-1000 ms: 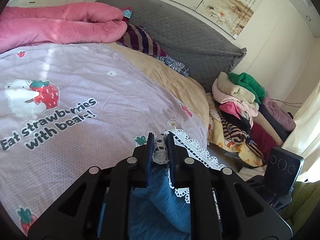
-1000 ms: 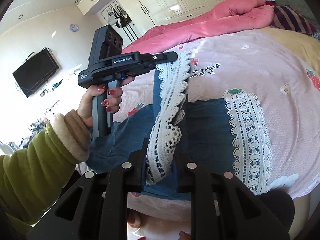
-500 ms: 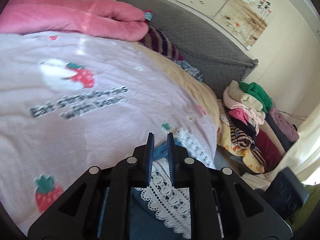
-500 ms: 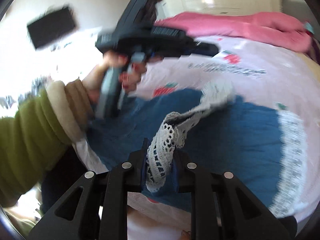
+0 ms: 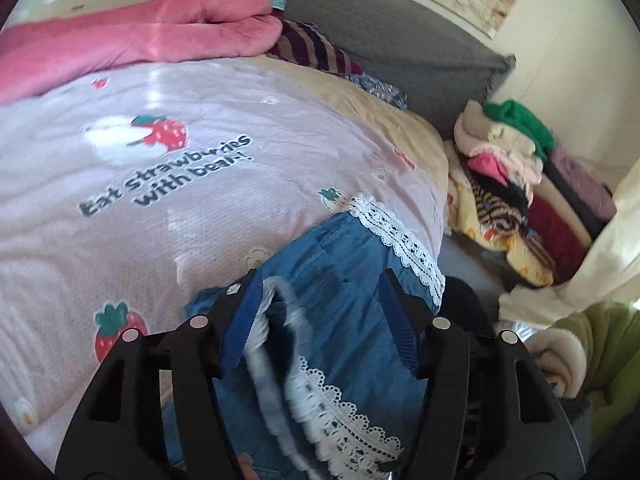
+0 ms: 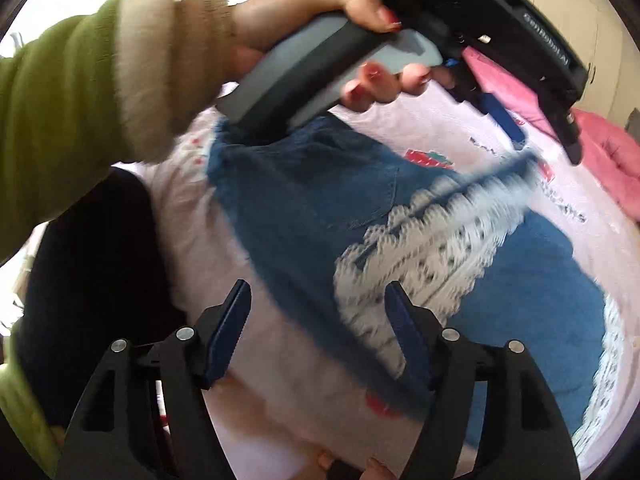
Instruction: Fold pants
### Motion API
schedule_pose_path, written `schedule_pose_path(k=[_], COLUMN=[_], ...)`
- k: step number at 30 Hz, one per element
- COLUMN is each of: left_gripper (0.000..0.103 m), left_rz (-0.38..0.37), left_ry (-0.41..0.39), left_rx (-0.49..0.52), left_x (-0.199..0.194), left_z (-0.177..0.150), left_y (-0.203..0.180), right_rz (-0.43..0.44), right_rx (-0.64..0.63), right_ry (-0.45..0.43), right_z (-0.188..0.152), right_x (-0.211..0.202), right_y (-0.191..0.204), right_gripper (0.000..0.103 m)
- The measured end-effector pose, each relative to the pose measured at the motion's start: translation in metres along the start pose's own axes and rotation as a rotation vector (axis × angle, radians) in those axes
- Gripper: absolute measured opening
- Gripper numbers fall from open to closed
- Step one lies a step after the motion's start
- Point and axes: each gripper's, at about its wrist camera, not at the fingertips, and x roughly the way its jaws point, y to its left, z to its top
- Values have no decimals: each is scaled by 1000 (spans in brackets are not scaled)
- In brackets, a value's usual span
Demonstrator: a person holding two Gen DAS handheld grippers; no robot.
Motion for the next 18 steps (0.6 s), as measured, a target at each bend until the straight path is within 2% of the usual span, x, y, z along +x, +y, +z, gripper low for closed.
schedule_pose_path(k=[3,6,7,8,10,11,13,18], left_gripper=[53,53,53,53,56,62,66,77], left_rz=[31,112,158,173,130,124,102,61], left_ry=[13,71,92,94,76,73,91,165], left_rx=[23,5,9,1,-9,1,29,105], left_x=[8,23,29,33,38,41,59,115], left_z=[6,5,4,5,14,18,34,64], left_y=[-9,-4,-2,0,-4,-8,-21,-55], right_rz=[29,-14,-34,-67,-118,-144,-193,-217], right_rx=[121,268,314,373,486,553,649,861], right_ry=[-31,-76,-90,-108,-138,-151,-159,-199], right_z=[-11,-29,-35,-43,-59,-71,-90,-132], right_x=[-24,-53,-63,-74,-91,-100,-112,-134], right_y=[-30,-73,-85,-101,-128,-145,-167,-214], right_gripper=[74,82,82,82,83,83,83,83])
